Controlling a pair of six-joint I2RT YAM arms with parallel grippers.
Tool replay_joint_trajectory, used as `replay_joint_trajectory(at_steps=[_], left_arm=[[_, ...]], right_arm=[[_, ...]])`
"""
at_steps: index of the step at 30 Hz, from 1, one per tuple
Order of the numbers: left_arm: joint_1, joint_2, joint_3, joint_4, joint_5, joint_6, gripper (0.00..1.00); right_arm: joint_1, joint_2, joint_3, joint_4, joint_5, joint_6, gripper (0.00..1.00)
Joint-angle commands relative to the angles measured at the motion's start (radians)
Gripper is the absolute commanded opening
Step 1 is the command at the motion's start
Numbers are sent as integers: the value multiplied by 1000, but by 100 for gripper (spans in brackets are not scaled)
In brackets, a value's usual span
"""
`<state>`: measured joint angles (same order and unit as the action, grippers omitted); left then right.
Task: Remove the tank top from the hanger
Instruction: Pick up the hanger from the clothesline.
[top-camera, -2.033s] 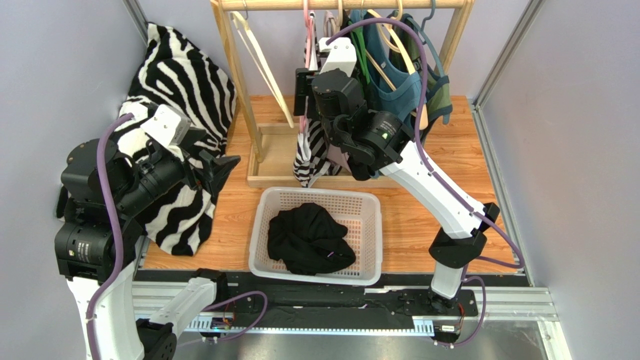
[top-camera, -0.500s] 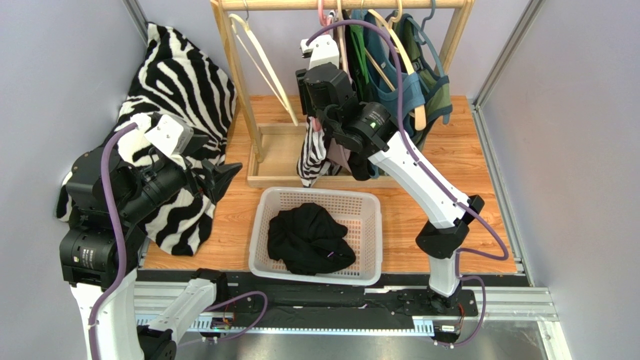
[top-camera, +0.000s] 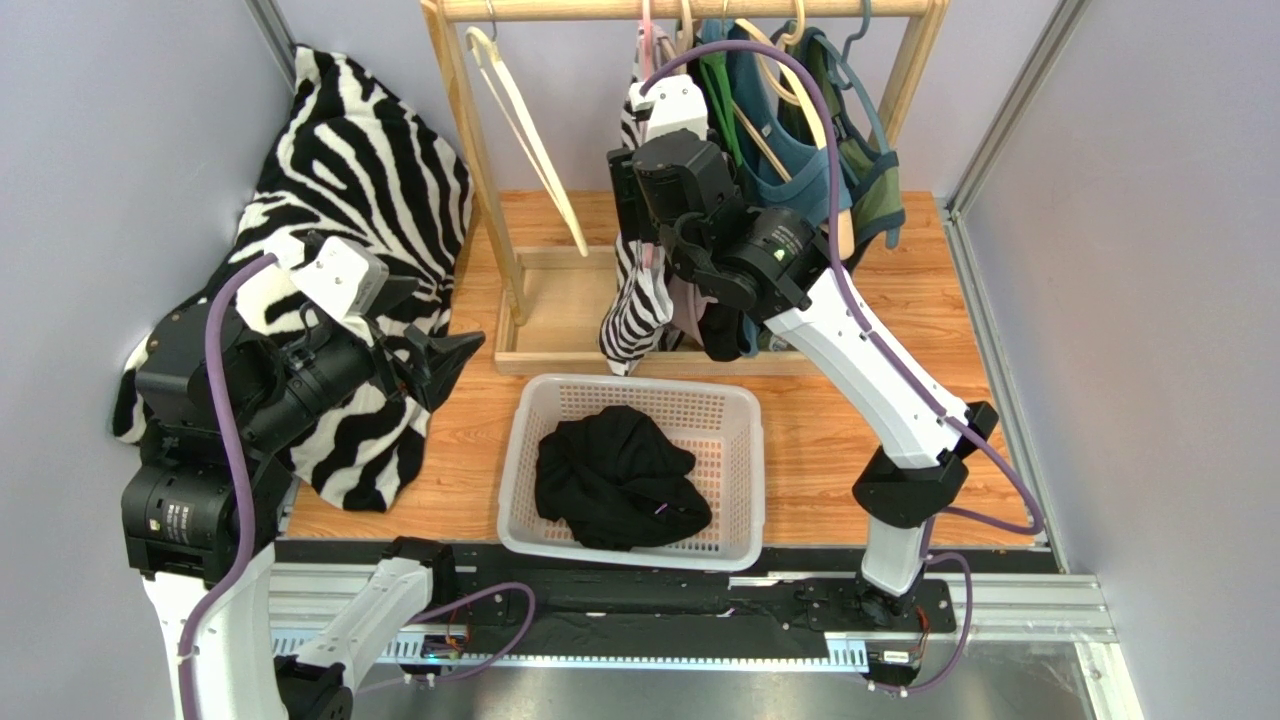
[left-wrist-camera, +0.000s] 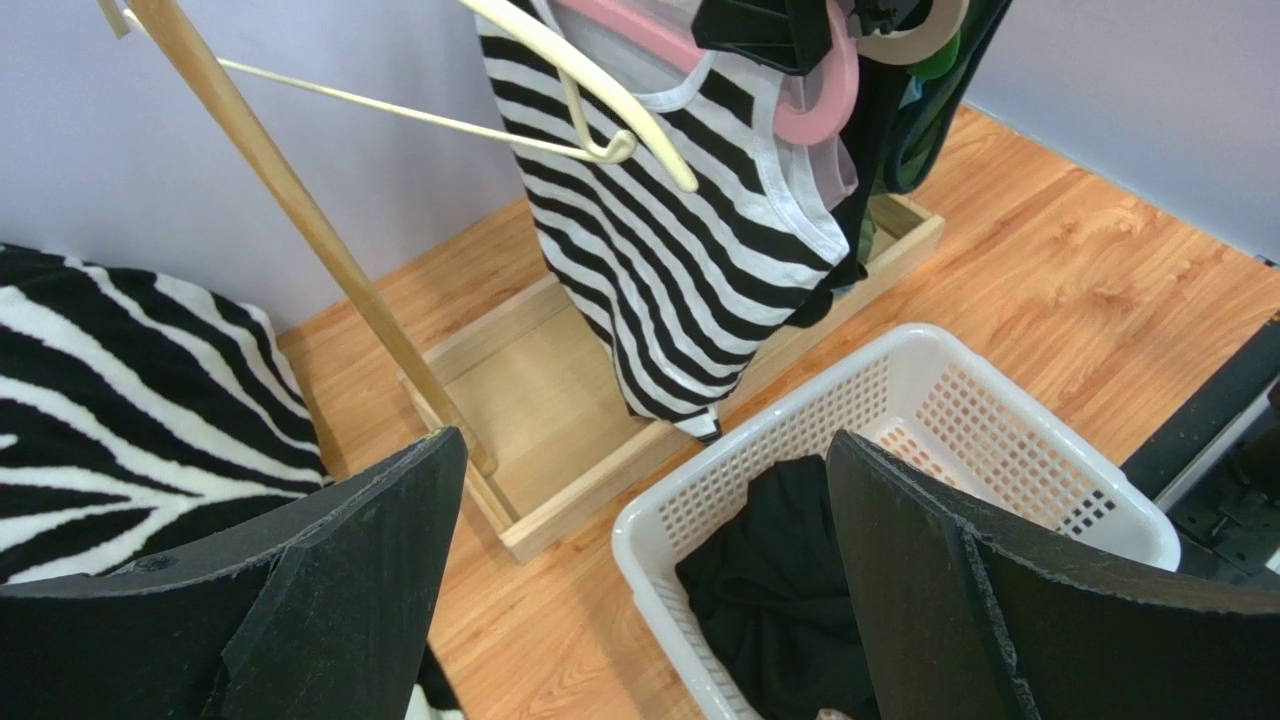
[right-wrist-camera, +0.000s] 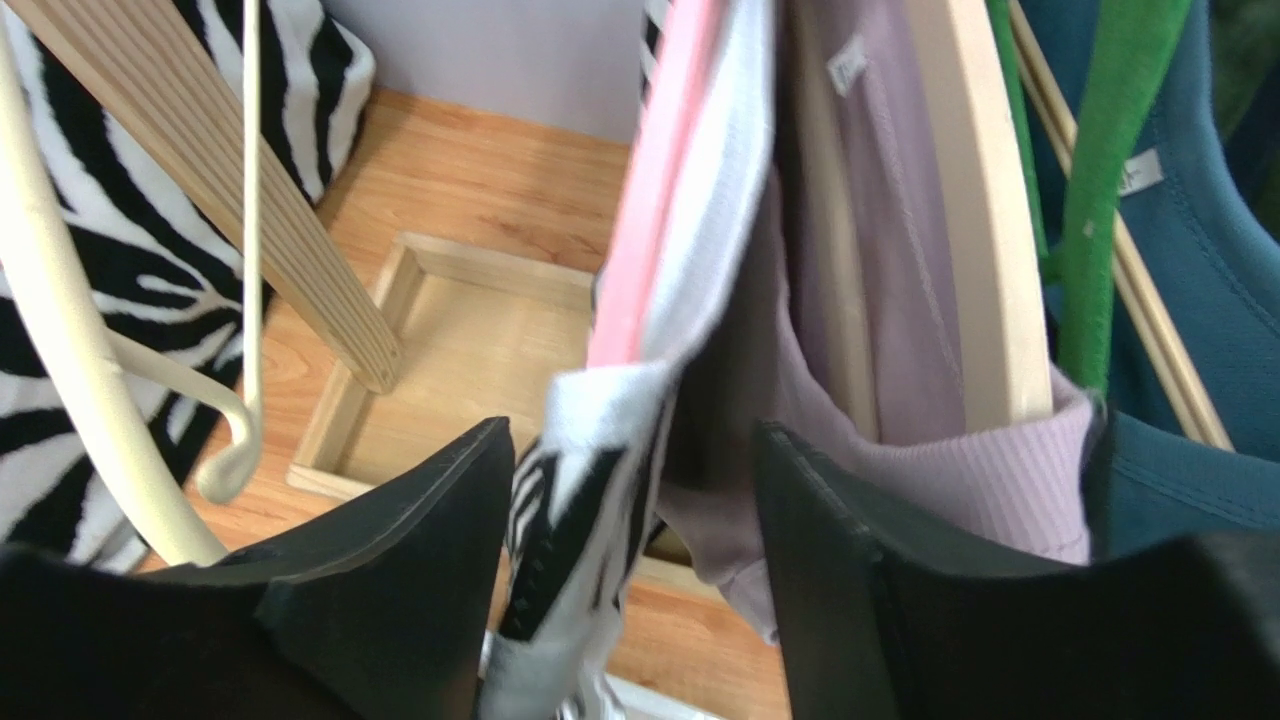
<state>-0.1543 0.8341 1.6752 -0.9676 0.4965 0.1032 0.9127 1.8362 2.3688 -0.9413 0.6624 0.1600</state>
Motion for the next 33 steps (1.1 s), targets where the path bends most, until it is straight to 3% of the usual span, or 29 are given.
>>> replay_joint_trajectory(at_steps=[1, 7, 18, 20, 21, 23, 27, 33], left_arm=[[6, -9, 1, 30, 17, 6, 98], [6, -18, -6, 29, 22, 6, 98], [6, -38, -46, 29, 22, 7, 98], [6, -43, -55, 30, 27, 6, 98], [6, -43, -57, 30, 28, 6, 98], [6, -44, -63, 32, 28, 4, 98], [6, -47, -66, 32, 30, 4, 98], [4, -55, -77, 30, 30, 7, 98]], right_arm=[[-2, 2, 34, -96, 45, 53, 66], [-2, -2, 27, -110, 71, 55, 68], [-3, 14, 81, -14, 120, -85, 37], [-3, 9, 76, 1, 115, -105, 26], [-2, 9, 75, 4, 111, -115, 13], [-3, 6, 67, 15, 108, -125, 0], [-3, 6, 47, 39, 86, -155, 0], [-3, -49, -55, 206, 48, -223, 0]])
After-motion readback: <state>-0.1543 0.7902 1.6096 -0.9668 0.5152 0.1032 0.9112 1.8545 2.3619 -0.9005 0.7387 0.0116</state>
